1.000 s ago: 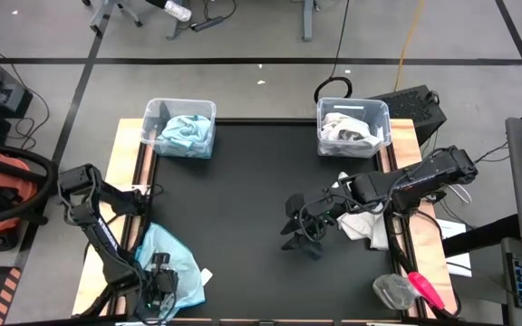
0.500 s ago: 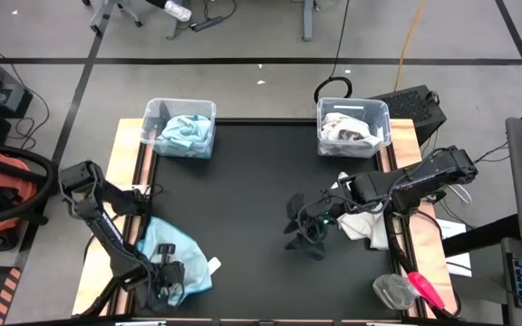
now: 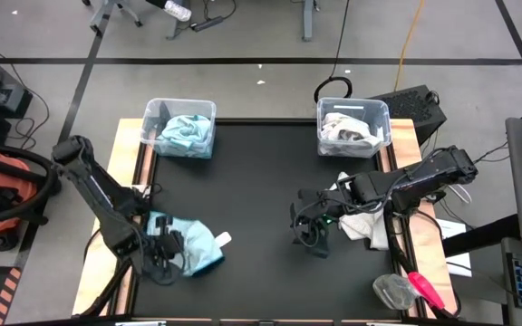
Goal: Sort microfiber towel by color & place in baskets
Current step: Put the blue towel into the left transparent bin
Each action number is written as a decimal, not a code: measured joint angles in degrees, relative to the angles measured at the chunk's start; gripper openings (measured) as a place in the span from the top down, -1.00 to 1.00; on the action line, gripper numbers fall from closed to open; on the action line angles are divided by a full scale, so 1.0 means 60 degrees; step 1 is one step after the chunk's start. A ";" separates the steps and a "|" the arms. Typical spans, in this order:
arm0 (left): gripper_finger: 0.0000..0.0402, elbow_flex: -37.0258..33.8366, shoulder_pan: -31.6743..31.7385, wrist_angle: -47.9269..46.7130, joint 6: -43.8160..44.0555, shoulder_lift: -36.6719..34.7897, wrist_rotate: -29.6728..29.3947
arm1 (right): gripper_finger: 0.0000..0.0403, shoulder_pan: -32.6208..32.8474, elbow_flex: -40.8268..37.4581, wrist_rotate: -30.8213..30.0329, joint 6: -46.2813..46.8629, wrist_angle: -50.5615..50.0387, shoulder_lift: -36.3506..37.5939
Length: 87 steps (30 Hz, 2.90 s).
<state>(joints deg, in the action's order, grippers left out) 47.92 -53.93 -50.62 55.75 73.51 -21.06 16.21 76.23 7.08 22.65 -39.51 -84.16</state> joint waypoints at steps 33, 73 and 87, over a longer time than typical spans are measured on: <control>0.96 0.3060 0.4094 -0.0814 -0.6406 -0.1539 -0.1555 | -0.12 -0.0305 0.0000 -0.1123 -0.0967 -0.0109 0.0000; 0.96 0.7754 0.8449 -0.1919 -0.9264 -0.1550 -0.3689 | -0.12 -0.0521 0.0000 -0.5564 -0.1927 -0.0092 0.0000; 0.96 0.7781 0.9831 -0.2671 -0.7844 -0.1576 -0.4071 | -0.12 -0.1005 -0.0003 -0.5904 -0.2167 0.0557 0.0000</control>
<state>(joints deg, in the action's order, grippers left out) 94.61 5.06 -66.64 8.69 64.05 -45.48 10.17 76.21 -28.34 9.65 -36.16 -84.16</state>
